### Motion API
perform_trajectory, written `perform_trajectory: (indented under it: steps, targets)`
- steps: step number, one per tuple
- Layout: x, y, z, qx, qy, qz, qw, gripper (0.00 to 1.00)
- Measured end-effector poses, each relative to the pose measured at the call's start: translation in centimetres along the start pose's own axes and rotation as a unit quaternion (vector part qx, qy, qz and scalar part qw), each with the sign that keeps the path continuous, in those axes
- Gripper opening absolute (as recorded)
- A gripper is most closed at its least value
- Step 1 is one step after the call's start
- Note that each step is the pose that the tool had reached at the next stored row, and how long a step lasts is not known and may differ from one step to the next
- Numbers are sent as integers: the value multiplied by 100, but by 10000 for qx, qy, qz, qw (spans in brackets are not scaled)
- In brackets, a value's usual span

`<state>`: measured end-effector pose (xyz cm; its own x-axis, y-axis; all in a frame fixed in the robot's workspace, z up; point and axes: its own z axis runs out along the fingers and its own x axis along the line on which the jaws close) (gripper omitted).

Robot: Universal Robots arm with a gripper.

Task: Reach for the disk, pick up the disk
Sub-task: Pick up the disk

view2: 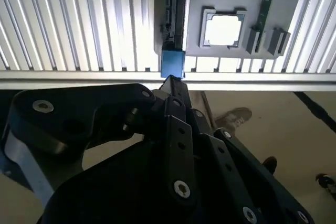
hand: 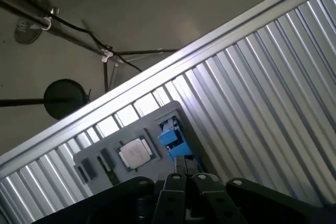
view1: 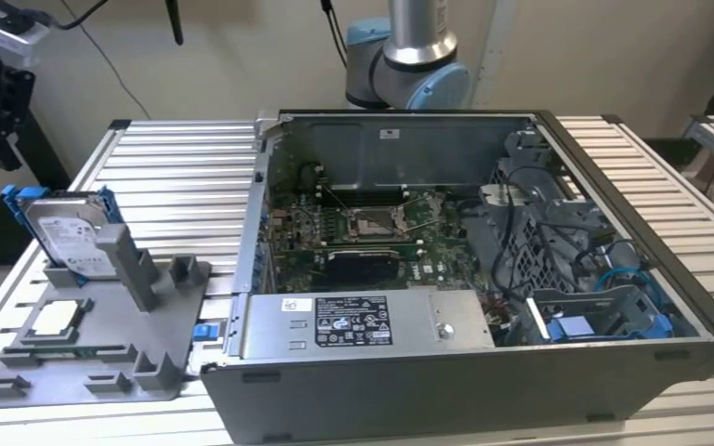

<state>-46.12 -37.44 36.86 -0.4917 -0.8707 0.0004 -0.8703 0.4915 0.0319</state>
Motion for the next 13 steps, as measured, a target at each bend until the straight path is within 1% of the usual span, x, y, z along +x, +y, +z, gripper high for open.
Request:
perform_trajectory:
  steps: [2, 5, 7, 10, 11, 13]
  targets:
    - [0, 0, 0, 7, 3, -180, 9998, 0]
    - [0, 0, -1, 33, -2, -432, 9991, 0]
    - [0, 1, 0, 76, -17, -562, 9984, 0]
    - [0, 0, 0, 157, -35, -746, 9971, 0]
    - [0, 0, -1, 174, -32, -801, 9966, 0]
    - [0, -1, 1, 190, -25, -932, 9955, 0]
